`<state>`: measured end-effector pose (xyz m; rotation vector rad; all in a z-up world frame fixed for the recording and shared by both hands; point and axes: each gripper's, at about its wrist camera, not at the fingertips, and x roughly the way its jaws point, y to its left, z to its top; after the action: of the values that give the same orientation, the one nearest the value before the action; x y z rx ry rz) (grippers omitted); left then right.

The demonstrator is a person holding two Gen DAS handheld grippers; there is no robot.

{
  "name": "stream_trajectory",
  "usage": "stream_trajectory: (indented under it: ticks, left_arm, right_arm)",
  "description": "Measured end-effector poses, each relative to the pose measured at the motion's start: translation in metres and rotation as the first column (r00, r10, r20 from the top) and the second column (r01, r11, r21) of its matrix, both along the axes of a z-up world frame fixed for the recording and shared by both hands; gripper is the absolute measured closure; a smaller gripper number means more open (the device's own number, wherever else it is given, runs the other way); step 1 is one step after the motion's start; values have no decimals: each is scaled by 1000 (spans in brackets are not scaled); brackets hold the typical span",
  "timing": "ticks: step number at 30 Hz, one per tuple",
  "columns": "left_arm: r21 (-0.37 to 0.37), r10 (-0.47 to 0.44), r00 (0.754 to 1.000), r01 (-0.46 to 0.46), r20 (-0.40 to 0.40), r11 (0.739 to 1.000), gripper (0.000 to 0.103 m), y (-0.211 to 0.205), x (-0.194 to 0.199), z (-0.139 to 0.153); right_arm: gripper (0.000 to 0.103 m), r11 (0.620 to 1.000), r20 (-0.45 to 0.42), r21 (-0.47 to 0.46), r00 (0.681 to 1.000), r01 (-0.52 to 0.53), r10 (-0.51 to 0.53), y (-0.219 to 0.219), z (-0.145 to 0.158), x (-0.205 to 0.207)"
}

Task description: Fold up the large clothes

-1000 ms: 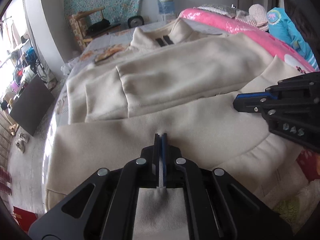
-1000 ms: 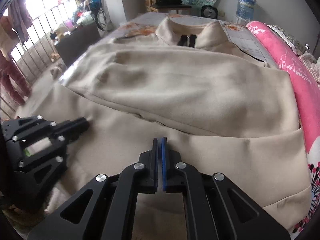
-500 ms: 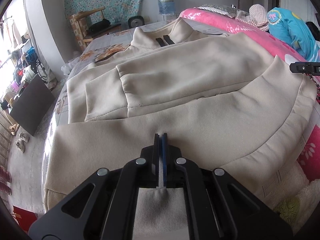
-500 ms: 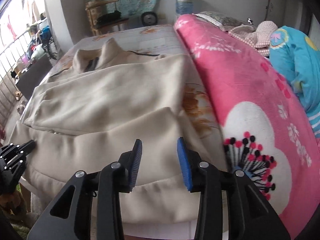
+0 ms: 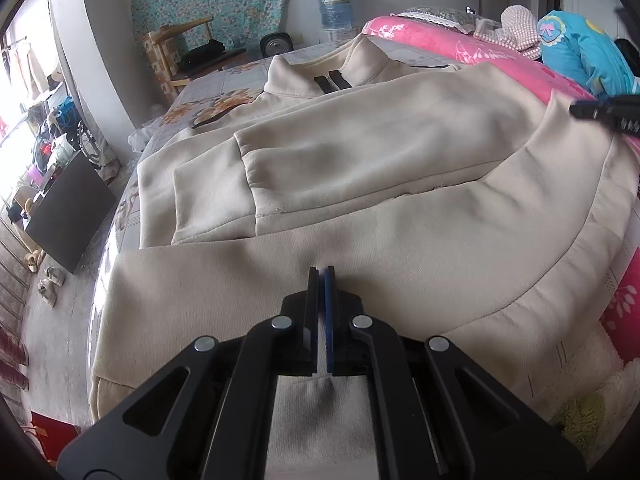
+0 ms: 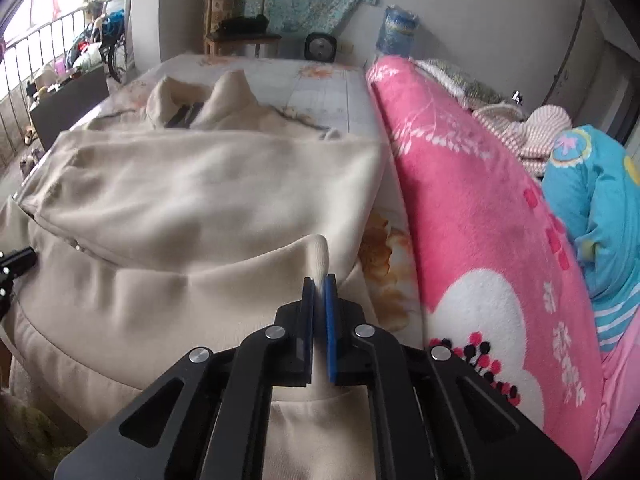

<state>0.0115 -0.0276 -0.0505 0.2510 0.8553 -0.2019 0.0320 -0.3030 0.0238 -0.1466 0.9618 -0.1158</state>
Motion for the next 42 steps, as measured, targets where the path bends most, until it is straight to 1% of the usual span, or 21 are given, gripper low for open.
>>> stream_trajectory:
  ticks: [3,5,9,10,11,12,13,14,16,18,20,22,25,28,30,32,33,34,38,40,42]
  left_arm:
    - [-18,9,1000,-9,-7,1000,101,2,1,0]
    - [-12,10,1000,-10,-3,1000,101,1,0,0]
    - [3,8,1000,-8,5,1000,101,-1,-1,-1]
    - [7,8,1000,-8,5,1000,101,-1,-2,-1]
    - [11,7,1000,-7,6,1000,101,-1,-2,-1]
    - [14,6,1000,-6,6,1000,101,-2,-2,0]
    - [13,6,1000,-6,7,1000,101,-1,-2,0]
    - [11,7,1000,-7,7,1000,101,-1,-2,0]
    - [6,6,1000,-6,6,1000,101,-1,-2,0]
    - [3,4,1000,-4,6,1000,101,0,-2,0]
    - [-1,4,1000,-4,6,1000,101,0,-2,0]
    - [0,5,1000,-5,7,1000,101,0,-2,0]
    - [0,3,1000,-3,7,1000,101,1,-2,0]
    - [-6,5,1000,-5,4,1000,101,1,-1,1]
    - [-15,8,1000,-8,2,1000,101,2,-1,1]
    - [-29,13,1000,-13,0,1000,101,3,0,2]
    - [-35,14,1000,-14,-2,999,101,4,0,2]
    - [-44,13,1000,-13,0,999,101,5,0,2]
    - [-123,-6,999,1,-36,992,97,19,1,6]
    - [-180,17,999,-25,-47,983,97,37,-3,12]
    - [-203,68,996,-78,-57,976,97,62,-10,17]
  right_arm:
    - [98,999,105,21,993,46,-48,-3,27,-5]
    - [98,998,98,28,993,57,-60,-5,22,-2]
    - [97,995,-40,30,994,100,-98,-20,-37,15]
    - [96,993,-48,46,994,105,-103,-21,-45,15]
    - [91,992,-35,49,993,112,-111,-22,-44,14]
    - [87,991,-29,46,992,122,-121,-22,-39,13]
    - [76,990,-24,50,991,132,-131,-23,-32,13]
    - [73,988,-15,57,990,144,-144,-27,-25,10]
    - [70,980,22,86,983,181,-183,-36,-6,3]
    - [68,962,67,167,971,214,-228,-47,17,-9]
    - [68,949,104,243,967,203,-233,-48,33,-19]
    - [68,940,100,315,980,134,-173,-33,36,-21]
    - [68,918,32,394,999,-47,37,16,18,-15]
    - [68,886,-32,425,975,-187,221,71,-7,-8]
    - [68,873,-54,423,955,-243,292,98,-20,-6]
    - [68,872,-93,411,939,-267,331,116,-39,1]
    - [68,888,-128,378,935,-262,331,121,-51,3]
    - [68,890,-103,361,936,-279,335,124,-52,2]
    - [68,891,-112,357,934,-281,340,126,-55,7]
    - [68,890,-111,358,934,-282,340,126,-53,9]
    - [68,890,-110,360,935,-279,338,126,-52,10]
